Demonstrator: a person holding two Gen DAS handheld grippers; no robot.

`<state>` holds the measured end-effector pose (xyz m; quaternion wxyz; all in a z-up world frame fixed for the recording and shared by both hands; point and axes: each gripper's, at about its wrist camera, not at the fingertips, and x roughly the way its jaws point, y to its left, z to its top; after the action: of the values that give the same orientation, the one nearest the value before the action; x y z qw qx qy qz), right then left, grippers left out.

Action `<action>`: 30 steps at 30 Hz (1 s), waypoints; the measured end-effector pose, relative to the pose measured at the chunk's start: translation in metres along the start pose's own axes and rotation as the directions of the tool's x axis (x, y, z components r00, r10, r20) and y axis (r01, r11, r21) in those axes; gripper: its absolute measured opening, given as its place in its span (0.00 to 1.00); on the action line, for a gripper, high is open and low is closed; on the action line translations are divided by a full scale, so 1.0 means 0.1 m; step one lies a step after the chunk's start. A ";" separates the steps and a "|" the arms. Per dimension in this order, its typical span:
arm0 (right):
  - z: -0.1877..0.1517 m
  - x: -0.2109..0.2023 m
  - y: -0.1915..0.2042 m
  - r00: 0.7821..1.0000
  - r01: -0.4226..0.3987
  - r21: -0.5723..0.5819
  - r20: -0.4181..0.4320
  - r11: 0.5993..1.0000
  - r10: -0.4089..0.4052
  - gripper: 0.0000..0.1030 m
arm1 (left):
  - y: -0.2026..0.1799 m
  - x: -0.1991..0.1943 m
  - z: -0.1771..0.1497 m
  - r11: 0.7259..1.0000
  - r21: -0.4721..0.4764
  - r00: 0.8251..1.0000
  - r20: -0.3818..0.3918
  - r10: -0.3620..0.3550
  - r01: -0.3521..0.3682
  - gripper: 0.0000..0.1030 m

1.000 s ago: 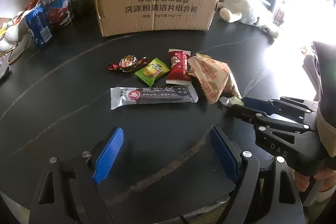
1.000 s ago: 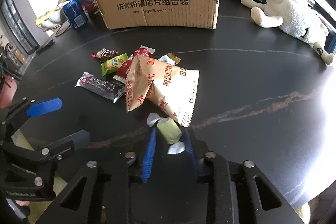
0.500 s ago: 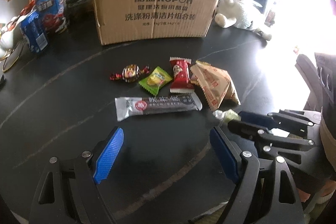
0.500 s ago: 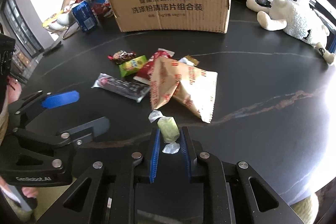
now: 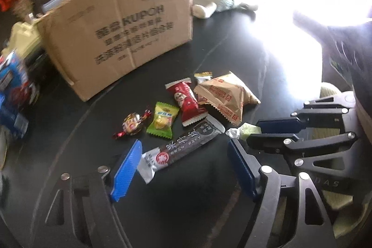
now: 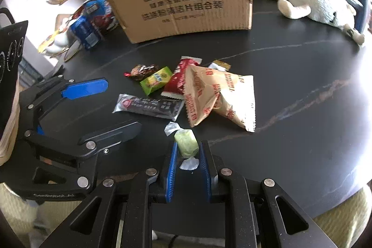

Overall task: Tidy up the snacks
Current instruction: 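Grasp the dark chocolate bar with the left tool while the right tool holds the green candy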

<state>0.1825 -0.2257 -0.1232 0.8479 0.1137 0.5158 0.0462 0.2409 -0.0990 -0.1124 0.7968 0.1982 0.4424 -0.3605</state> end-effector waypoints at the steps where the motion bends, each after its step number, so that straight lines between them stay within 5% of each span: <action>1: 0.01 0.01 0.00 1.000 0.001 0.014 -0.004 1.000 -0.001 0.20 | 0.01 0.05 0.02 1.000 0.016 1.000 -0.011 -0.019 0.019 0.67; 11: 0.05 0.10 0.03 1.000 0.012 0.056 -0.008 0.998 -0.012 0.20 | 0.04 0.26 0.06 0.997 0.063 0.997 -0.067 -0.045 0.049 0.53; 19: 0.04 0.10 0.04 1.000 0.006 0.054 -0.001 0.999 -0.006 0.20 | -0.02 0.32 0.01 0.997 0.039 0.995 -0.082 -0.057 0.060 0.32; 22: 0.03 0.08 0.01 1.000 0.006 0.059 0.002 0.998 -0.006 0.20 | -0.04 0.30 -0.01 0.998 0.022 0.995 -0.081 -0.051 0.053 0.23; 30: 0.00 0.03 0.00 1.000 0.001 0.058 0.014 0.998 -0.002 0.20 | -0.01 0.20 -0.15 0.994 -0.099 0.996 -0.069 -0.048 0.041 0.19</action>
<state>0.1840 -0.2248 -0.1252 0.8480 0.1381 0.5108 0.0299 0.2384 -0.0984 -0.1370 0.7810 0.1621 0.4918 -0.3490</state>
